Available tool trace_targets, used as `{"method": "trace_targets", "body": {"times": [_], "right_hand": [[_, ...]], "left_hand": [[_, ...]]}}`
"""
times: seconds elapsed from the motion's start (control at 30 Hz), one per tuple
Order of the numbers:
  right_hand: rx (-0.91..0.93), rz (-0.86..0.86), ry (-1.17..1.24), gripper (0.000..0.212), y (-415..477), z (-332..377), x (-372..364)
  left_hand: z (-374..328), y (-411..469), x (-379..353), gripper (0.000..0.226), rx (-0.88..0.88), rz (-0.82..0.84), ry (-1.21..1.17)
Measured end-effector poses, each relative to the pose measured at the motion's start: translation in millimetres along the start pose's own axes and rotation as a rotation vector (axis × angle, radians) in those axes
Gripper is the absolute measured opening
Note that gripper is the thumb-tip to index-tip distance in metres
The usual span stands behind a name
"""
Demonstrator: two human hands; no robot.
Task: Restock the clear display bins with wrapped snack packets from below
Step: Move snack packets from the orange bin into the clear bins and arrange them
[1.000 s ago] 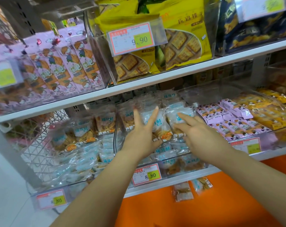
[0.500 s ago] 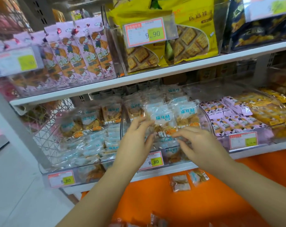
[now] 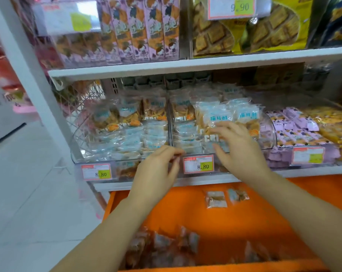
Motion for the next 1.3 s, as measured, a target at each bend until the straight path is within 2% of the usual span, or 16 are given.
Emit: {"method": "trace_targets", "body": {"times": [0.13, 0.27, 0.37, 0.53, 0.77, 0.93, 1.07, 1.13, 1.2, 1.3], "right_hand": [[-0.119, 0.061, -0.304, 0.061, 38.7, -10.4, 0.2], [-0.124, 0.093, -0.361, 0.062, 45.4, -16.5, -3.9], [-0.133, 0.087, -0.317, 0.058, 43.6, -13.7, 0.3], [-0.061, 0.077, -0.156, 0.026, 53.6, -0.2, 10.1], [-0.014, -0.005, 0.062, 0.024, 102.9, 38.7, -12.4], [-0.096, 0.125, 0.070, 0.024, 140.1, 32.5, -42.8], [-0.087, 0.252, -0.092, 0.024, 155.4, 28.7, -66.7], [-0.117, 0.294, -0.302, 0.026, 160.0, 23.3, -73.9], [-0.130, 0.275, -0.506, 0.029, 163.9, 17.7, -77.7], [-0.045, 0.154, -0.603, 0.036, 168.2, 16.3, -83.9]], "left_hand": [[2.0, 12.7, 9.7, 0.020, -0.010, -0.016, 0.018], [8.6, 17.7, 15.2, 0.020, -0.007, -0.014, 0.029], [15.3, 19.0, 17.9, 0.022, 0.000, -0.006, 0.034], [20.9, 34.0, 19.6, 0.023, 0.018, -0.013, 0.020], [48.6, 65.8, 24.6, 0.023, 0.130, 0.046, -0.070], [61.3, 83.8, 24.4, 0.027, 0.124, 0.104, -0.121], [66.6, 94.4, 13.0, 0.031, 0.093, 0.172, -0.147], [71.0, 98.7, 8.8, 0.031, 0.095, 0.187, -0.146], [75.4, 101.1, 5.6, 0.031, 0.108, 0.192, -0.159], [77.7, 100.9, 1.8, 0.035, 0.143, 0.220, -0.181]]}}
Point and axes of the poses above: each hand's wrist, its own y-axis towards the middle knuckle, its own x-axis out of the back of the hand, z = x × y, the point moved 3 cm from there along y, towards the middle knuckle, and after that the axes turned 4 degrees about -z, right-handed, at the moved point
